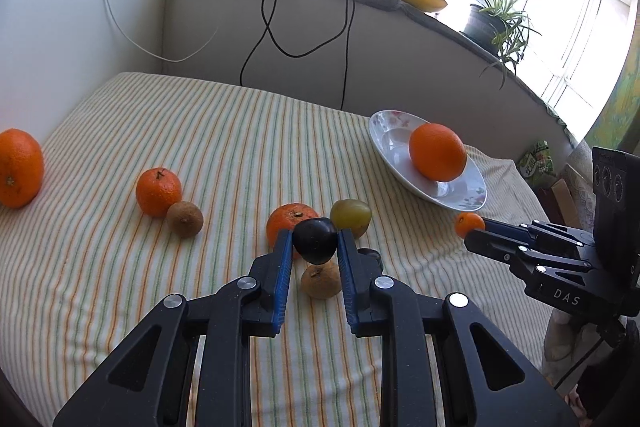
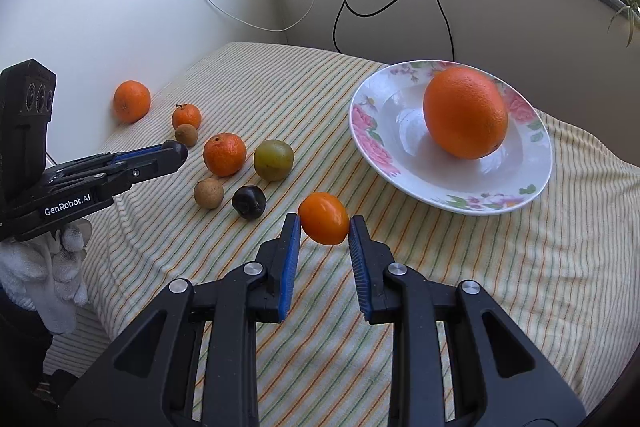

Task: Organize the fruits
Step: 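Place the kumquat and the plum on the plate beside the orange with both grippers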

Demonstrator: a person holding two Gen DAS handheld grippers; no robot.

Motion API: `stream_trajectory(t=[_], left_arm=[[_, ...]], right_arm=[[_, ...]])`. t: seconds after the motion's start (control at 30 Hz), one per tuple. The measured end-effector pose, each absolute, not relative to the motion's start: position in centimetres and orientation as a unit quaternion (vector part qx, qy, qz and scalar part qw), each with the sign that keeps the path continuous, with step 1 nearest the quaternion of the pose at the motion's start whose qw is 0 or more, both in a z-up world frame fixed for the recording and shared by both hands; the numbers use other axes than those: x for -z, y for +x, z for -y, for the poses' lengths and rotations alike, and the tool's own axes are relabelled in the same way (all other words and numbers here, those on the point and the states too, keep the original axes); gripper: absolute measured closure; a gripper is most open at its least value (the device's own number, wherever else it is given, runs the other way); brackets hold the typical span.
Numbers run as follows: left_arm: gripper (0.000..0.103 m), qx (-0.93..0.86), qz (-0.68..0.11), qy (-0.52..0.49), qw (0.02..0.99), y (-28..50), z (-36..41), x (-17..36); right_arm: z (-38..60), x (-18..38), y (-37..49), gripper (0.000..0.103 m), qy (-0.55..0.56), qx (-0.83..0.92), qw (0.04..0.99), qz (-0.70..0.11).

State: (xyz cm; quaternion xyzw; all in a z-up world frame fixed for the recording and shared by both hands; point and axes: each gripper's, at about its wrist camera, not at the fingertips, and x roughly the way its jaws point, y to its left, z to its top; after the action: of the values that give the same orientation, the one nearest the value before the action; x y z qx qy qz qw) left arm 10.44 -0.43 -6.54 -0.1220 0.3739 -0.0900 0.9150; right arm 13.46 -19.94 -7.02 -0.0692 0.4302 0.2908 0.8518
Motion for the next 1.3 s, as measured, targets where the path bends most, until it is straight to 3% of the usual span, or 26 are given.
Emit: stream_trajectory(t=[0.43, 1.3], left_arm=[[0.082, 0.147, -0.36, -0.104, 0.915, 13.3, 6.4, 5.0], [0.082, 0.196, -0.386, -0.061, 0.9, 18.1, 14.4, 6.4]], right_arm=[[24.7, 4.1, 15.0, 0.077, -0.055, -0.251, 0.879, -0.402], [27.8, 6.8, 20.6, 0.077, -0.052, -0.207, 0.882, -0.42]])
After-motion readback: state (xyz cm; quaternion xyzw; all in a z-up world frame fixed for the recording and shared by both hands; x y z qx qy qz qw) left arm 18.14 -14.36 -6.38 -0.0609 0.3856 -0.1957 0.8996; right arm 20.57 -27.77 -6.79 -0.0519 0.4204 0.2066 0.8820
